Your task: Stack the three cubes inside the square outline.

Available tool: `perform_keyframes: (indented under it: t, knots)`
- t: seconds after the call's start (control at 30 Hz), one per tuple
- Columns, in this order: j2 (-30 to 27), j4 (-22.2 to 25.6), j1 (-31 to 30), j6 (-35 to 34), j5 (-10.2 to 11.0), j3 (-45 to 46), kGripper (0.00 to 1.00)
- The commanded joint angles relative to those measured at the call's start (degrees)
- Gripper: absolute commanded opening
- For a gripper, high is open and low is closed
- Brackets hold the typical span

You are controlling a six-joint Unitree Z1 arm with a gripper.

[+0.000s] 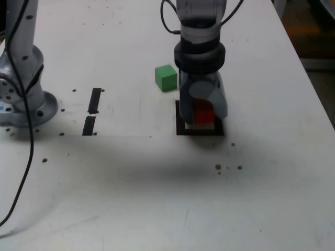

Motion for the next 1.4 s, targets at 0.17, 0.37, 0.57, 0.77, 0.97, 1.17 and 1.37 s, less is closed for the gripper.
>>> perform_keyframes:
  t: [0.17,0.37,0.57,0.77,0.97,1.17,1.37]
  knots:
    - [-0.18,0.26,0.39,-0.12,0.02,0.8,0.13]
    - [-0.29,0.33,0.4,-0.13,0.07,0.97,0.13]
    - [-0.42,0.11,0.4,-0.12,0.08,1.07,0.21]
    - [-0.63,0.16,0.4,-0.05,0.06,1.36,0.63]
    - [-0.95,0.21,0.4,0.21,0.51,1.49,0.82]
    - [-1.36,0.8,0.4,0.23,0.64,1.69,0.84]
    - [-2.66,3.39,0.4,-0.16,1.58,2.06,0.86]
